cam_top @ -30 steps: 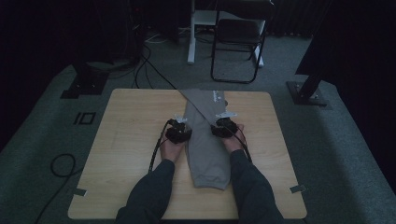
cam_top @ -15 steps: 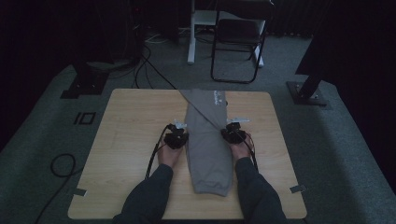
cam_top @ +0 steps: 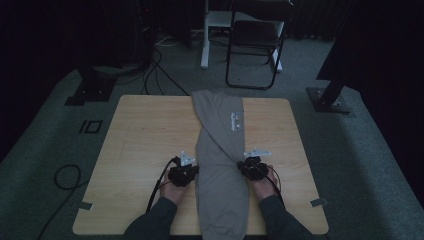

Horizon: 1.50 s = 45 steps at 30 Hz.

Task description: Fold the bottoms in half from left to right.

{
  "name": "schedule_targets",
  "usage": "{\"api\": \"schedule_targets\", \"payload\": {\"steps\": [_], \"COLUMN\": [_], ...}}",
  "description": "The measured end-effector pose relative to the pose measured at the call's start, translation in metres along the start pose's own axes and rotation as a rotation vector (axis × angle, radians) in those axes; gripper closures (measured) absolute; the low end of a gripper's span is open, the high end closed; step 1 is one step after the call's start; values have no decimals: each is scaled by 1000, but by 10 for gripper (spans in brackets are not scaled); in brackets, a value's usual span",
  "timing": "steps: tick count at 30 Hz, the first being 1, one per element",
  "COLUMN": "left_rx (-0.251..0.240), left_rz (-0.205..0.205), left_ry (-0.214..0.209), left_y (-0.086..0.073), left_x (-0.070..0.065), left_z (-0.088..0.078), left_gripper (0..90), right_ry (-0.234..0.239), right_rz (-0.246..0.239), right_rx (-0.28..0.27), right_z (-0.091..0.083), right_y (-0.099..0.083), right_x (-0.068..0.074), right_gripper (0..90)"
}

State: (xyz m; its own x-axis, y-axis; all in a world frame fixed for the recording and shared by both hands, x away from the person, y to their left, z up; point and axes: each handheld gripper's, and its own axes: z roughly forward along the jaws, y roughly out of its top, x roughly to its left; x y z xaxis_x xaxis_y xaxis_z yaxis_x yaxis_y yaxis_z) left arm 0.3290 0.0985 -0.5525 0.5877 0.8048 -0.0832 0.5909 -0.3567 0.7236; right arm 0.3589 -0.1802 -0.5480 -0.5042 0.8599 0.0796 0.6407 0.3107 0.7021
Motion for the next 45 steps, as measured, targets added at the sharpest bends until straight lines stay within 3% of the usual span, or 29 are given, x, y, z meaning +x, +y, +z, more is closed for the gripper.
{"api": "schedule_targets", "payload": {"steps": [3, 7, 9, 12, 15, 19, 24, 27, 29, 32, 35, 37, 38, 39, 40, 42, 45], "left_rx": [3, 14, 2, -28, -73, -103, -84, -66, -41, -35, -30, -29, -25, -24, -25, -21, -15], "left_rz": [22, 20, 5, -27, -55, -98, -131, -137, -150, -174, -157, -158, -154, -147, -145, -144, -145], "left_ry": [-3, 12, 25, 52, 55, 58, 96, 110, 135, 132, 131, 107, 120, 132, 130, 136, 147], "left_y": [-9, -12, -12, -8, 0, 19, 44, 55, 61, 66, 70, 70, 70, 70, 70, 70, 70], "left_x": [-8, -8, -2, 8, 20, 37, 52, 56, 60, 64, 64, 63, 63, 62, 62, 63, 65], "left_z": [-9, -14, -16, -20, -22, -10, 21, 38, 50, 61, 65, 65, 65, 65, 65, 65, 63], "left_gripper": [889, 878, 809, 737, 667, 596, 554, 551, 549, 550, 632, 779, 846, 887, 893, 898, 900], "right_ry": [15, -51, -50, -84, -71, -32, -14, 6, 12, 0, -32, -70, -102, -105, -97, -153, -187], "right_rz": [14, 26, 51, 8, -45, -62, -98, -140, -164, -186, -207, -220, -216, -193, -167, -130, -30], "right_rx": [-2, -18, -14, -13, -48, -76, -77, -100, -93, -75, -24, -1, 13, 10, 4, -2, -26], "right_z": [-6, -12, -12, -12, -12, -7, 14, 28, 40, 53, 76, 84, 86, 85, 84, 78, 67], "right_y": [-6, -13, -13, -10, -2, 15, 43, 60, 71, 79, 87, 88, 88, 89, 89, 90, 88], "right_x": [1, -1, -4, 1, 7, 13, 23, 31, 36, 39, 41, 39, 37, 32, 28, 16, -12], "right_gripper": [858, 808, 787, 698, 581, 497, 467, 489, 512, 518, 509, 569, 630, 686, 764, 846, 891]}}
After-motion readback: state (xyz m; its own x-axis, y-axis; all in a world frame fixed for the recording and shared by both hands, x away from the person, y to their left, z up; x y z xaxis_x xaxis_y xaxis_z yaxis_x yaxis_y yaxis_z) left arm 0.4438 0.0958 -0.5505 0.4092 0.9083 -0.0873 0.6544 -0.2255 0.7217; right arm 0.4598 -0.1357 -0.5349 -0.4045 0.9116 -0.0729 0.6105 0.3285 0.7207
